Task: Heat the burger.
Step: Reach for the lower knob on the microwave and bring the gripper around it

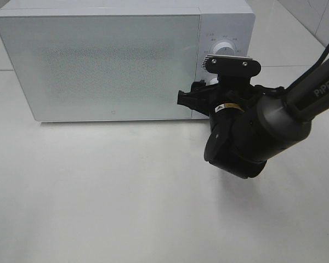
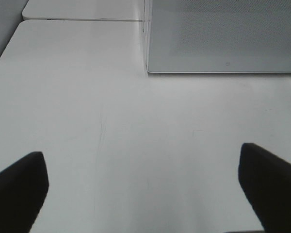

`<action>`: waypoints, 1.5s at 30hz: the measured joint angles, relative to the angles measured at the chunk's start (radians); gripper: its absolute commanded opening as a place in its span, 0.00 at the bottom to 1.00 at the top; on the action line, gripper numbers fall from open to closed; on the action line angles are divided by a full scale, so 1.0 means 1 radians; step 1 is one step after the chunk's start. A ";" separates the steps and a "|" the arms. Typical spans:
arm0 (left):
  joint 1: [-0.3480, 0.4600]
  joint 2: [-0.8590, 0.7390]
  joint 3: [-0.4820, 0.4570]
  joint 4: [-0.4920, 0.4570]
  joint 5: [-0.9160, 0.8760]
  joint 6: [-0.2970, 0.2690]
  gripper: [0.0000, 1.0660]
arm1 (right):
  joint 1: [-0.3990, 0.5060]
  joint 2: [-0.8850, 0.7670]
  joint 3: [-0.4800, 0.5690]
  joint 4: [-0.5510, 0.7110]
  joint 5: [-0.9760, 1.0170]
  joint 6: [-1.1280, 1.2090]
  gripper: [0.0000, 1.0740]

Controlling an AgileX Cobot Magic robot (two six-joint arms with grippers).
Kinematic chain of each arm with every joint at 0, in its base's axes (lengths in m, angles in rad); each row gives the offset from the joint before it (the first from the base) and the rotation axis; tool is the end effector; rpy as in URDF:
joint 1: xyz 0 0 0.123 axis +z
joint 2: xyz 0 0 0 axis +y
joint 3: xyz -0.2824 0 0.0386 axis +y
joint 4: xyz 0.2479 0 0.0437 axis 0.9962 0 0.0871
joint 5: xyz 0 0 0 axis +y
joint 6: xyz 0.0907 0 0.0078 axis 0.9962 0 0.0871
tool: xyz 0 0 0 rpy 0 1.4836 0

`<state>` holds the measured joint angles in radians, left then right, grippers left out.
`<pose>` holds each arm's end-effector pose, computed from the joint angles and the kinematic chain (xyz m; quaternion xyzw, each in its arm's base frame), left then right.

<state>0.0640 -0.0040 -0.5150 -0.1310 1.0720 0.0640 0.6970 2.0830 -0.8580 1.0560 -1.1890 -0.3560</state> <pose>-0.0074 -0.0109 0.2809 0.0035 0.8494 -0.0317 0.5268 0.3149 0.1678 0.1184 0.1058 0.7497 -0.0770 0.6487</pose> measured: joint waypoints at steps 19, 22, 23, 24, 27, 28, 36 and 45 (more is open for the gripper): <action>0.000 0.000 0.000 0.000 0.000 0.000 0.94 | -0.001 0.000 -0.006 -0.015 0.001 0.018 0.06; 0.000 0.000 0.000 0.000 0.000 0.000 0.94 | -0.001 0.000 -0.006 -0.015 0.001 0.031 0.06; 0.000 0.000 0.000 0.000 0.000 0.000 0.94 | -0.001 0.000 -0.006 -0.015 0.001 0.037 0.06; 0.000 0.000 0.000 0.000 0.000 0.000 0.94 | -0.001 0.000 -0.006 -0.015 0.001 0.037 0.06; 0.000 0.000 0.000 0.000 0.000 0.000 0.94 | -0.001 0.000 -0.006 -0.015 0.001 0.049 0.06; 0.000 0.000 0.000 0.000 0.000 0.000 0.94 | -0.001 0.000 -0.006 -0.015 0.001 0.051 0.06; 0.000 0.000 0.000 0.000 0.000 0.000 0.94 | -0.001 0.000 -0.006 -0.015 0.001 0.059 0.06; 0.000 0.000 0.000 0.000 0.000 0.000 0.94 | -0.001 0.000 -0.006 -0.015 0.001 0.063 0.04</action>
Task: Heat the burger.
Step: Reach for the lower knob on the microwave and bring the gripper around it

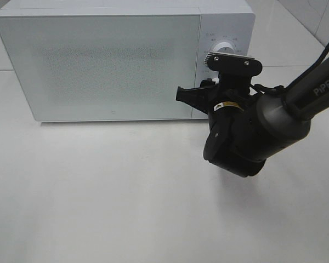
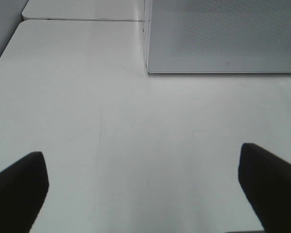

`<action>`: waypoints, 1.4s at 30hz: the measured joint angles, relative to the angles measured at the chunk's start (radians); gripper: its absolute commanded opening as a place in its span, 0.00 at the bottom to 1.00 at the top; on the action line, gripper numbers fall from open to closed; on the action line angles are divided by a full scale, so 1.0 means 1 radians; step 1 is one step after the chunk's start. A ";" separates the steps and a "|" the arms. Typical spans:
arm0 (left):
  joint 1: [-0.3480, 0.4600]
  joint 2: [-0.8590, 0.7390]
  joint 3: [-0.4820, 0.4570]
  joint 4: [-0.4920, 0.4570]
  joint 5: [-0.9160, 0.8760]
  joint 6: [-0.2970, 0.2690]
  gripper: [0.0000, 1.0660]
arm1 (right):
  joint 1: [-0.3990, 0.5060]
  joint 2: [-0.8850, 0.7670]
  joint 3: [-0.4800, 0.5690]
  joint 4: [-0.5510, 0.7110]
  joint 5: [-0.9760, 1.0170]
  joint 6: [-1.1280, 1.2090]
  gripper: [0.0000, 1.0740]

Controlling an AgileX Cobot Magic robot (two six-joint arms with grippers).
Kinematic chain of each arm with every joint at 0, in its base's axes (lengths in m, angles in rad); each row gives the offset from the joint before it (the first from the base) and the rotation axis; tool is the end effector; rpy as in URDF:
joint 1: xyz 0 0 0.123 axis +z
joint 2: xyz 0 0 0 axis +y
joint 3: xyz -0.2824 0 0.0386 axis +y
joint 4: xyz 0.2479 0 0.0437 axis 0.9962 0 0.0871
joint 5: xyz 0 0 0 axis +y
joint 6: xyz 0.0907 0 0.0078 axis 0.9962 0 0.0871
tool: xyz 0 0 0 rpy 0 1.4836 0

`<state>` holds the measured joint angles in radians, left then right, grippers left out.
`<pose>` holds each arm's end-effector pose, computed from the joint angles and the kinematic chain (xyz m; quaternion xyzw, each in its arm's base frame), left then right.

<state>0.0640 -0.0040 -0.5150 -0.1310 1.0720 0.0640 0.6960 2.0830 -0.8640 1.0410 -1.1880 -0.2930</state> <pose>-0.0074 -0.0109 0.2809 0.0035 0.8494 -0.0317 0.5268 0.3165 0.1695 0.1198 0.1246 0.7443 -0.0521 0.6541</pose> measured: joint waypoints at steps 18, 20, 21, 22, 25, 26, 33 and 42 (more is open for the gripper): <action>0.000 0.000 0.000 0.000 0.000 0.000 0.94 | 0.000 0.000 0.000 -0.005 0.000 0.170 0.04; 0.000 0.000 0.000 0.000 0.000 0.000 0.94 | -0.001 0.000 0.003 -0.012 -0.002 0.277 0.04; 0.000 0.000 0.000 0.000 0.000 0.000 0.94 | -0.001 0.000 0.003 -0.012 -0.002 0.277 0.04; 0.000 0.000 0.000 0.000 0.000 0.000 0.94 | -0.001 0.000 0.003 -0.013 -0.002 0.307 0.04; 0.000 0.000 0.000 0.000 0.000 0.000 0.94 | -0.002 0.000 0.006 -0.018 -0.003 0.422 0.04; 0.000 0.000 0.000 0.000 0.000 0.000 0.94 | -0.002 0.000 0.006 -0.018 -0.003 0.422 0.04; 0.000 0.000 0.000 0.000 0.000 0.000 0.94 | -0.003 0.001 0.012 -0.035 -0.009 0.596 0.04; 0.000 0.000 0.000 0.000 0.000 0.000 0.94 | -0.005 0.005 0.015 -0.046 -0.011 0.916 0.04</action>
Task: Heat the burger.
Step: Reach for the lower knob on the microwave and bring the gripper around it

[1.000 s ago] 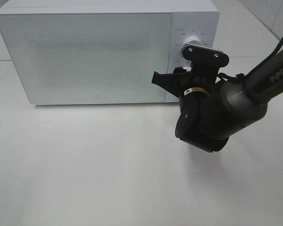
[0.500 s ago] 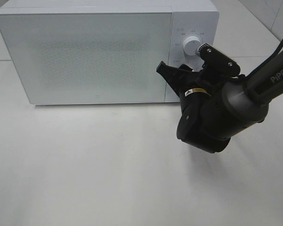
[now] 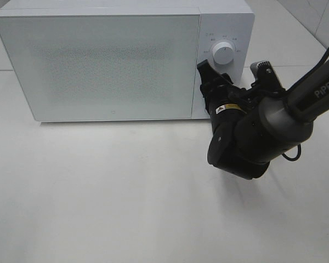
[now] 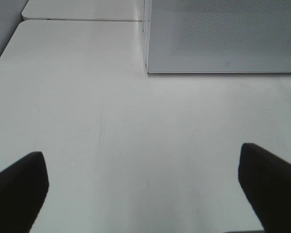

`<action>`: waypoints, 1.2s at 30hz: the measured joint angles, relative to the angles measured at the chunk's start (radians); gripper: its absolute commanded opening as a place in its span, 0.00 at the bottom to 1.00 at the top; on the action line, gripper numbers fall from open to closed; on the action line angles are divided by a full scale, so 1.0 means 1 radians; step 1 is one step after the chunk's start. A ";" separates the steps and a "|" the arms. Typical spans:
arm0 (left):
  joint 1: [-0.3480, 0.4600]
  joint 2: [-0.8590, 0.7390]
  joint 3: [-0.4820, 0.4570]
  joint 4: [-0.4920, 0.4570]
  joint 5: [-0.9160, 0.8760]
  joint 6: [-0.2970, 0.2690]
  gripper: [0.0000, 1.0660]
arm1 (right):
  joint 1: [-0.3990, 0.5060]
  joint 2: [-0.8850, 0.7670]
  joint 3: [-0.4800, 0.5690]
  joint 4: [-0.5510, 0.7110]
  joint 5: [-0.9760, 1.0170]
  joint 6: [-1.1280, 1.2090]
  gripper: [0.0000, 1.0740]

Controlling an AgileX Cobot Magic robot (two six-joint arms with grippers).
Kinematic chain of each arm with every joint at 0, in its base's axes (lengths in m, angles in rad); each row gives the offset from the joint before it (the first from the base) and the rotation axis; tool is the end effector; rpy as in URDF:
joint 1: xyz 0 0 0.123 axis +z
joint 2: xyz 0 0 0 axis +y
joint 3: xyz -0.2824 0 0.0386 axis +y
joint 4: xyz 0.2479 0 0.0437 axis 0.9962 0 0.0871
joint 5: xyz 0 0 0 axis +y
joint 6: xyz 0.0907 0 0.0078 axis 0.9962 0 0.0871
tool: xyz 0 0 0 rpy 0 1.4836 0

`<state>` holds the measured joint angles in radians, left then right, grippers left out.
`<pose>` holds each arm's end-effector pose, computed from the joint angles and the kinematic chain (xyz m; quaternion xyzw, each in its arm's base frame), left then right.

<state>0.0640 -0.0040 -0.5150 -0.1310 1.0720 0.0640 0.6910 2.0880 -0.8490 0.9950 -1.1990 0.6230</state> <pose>-0.0074 -0.0109 0.2809 0.0035 0.8494 -0.0317 0.5268 0.3157 0.1689 0.1177 0.4205 0.6212 0.2447 0.6143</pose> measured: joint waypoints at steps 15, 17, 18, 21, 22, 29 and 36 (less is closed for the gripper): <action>0.000 0.000 0.000 0.000 0.000 0.000 0.94 | 0.000 0.003 0.000 -0.007 0.001 0.321 0.04; 0.000 0.000 0.000 0.000 0.000 0.000 0.94 | 0.000 0.003 0.000 -0.008 0.002 0.384 0.04; 0.000 0.000 0.000 0.000 0.000 0.000 0.94 | 0.000 0.003 0.000 -0.008 0.002 0.384 0.04; 0.000 0.000 0.000 0.000 0.000 0.000 0.94 | -0.002 0.003 0.003 -0.015 0.003 0.444 0.04; 0.000 0.000 0.000 0.000 0.000 0.000 0.94 | -0.002 0.003 0.003 -0.017 0.003 0.482 0.04; 0.000 0.000 0.000 0.000 0.000 0.000 0.94 | -0.003 0.005 0.003 -0.021 0.005 0.615 0.05; 0.000 0.000 0.000 0.000 0.000 0.000 0.94 | -0.003 0.006 0.003 -0.023 0.005 0.754 0.05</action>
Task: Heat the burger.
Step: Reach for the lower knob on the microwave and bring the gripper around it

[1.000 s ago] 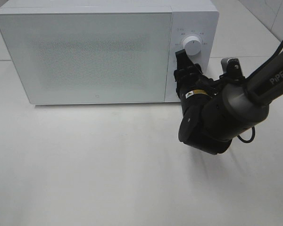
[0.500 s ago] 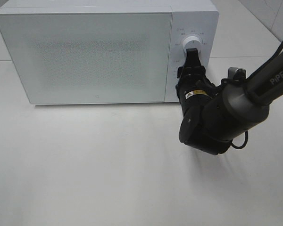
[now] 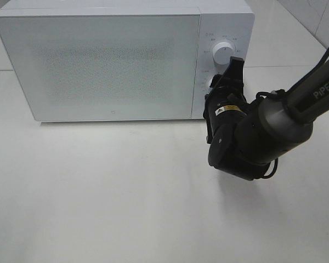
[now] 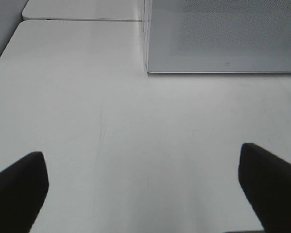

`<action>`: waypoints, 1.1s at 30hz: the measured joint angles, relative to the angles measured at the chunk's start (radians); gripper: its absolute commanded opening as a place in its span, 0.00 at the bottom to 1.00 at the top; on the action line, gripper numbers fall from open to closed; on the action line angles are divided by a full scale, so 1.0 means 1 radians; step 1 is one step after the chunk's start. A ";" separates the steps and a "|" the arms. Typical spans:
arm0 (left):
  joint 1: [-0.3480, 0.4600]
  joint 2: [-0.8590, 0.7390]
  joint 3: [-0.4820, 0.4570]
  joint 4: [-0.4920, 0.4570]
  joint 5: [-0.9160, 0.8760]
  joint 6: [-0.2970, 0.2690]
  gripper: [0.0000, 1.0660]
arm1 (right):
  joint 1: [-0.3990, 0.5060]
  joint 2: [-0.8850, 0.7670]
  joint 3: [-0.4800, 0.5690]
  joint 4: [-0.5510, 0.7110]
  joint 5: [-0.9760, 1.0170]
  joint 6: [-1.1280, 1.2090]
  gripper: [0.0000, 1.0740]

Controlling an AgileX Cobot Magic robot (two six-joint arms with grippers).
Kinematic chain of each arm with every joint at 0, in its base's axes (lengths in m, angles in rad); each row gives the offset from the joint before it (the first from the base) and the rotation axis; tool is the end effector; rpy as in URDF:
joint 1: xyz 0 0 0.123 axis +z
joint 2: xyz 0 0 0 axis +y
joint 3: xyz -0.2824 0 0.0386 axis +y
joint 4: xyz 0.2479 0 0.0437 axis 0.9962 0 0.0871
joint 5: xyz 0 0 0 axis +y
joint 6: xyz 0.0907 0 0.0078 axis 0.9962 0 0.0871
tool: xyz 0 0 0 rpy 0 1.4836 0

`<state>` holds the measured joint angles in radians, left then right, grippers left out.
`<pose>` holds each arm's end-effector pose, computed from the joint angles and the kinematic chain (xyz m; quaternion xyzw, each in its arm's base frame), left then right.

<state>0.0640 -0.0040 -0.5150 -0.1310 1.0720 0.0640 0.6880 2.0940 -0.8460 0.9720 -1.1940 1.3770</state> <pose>-0.0074 -0.0109 0.2809 0.0035 0.8494 -0.0317 0.5268 0.3161 0.1694 0.1153 0.6139 0.4329 0.4542 0.4790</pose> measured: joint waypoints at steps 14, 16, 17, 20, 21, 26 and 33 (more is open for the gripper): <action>0.000 0.000 0.000 0.000 0.000 0.000 0.94 | 0.000 0.000 0.000 0.000 0.002 0.144 0.05; 0.000 0.000 0.000 0.000 0.000 0.000 0.94 | 0.000 0.000 0.000 0.000 0.002 0.152 0.05; 0.000 0.000 0.000 0.000 0.000 0.000 0.94 | 0.000 0.000 0.000 0.000 0.002 0.154 0.05; 0.000 0.000 0.000 0.000 0.000 0.000 0.94 | 0.000 0.000 0.000 0.000 0.002 0.160 0.05; 0.000 0.000 0.000 0.000 0.000 0.000 0.94 | 0.000 0.000 0.000 0.000 0.002 0.160 0.05; 0.000 0.000 0.000 0.000 0.000 0.000 0.94 | 0.000 0.000 0.000 0.000 0.002 0.171 0.06; 0.000 0.000 0.000 0.000 0.000 0.000 0.94 | 0.000 0.000 0.000 0.000 0.002 0.177 0.09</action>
<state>0.0640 -0.0040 -0.5150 -0.1310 1.0720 0.0640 0.6880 2.0940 -0.8460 0.9720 -1.1920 1.5540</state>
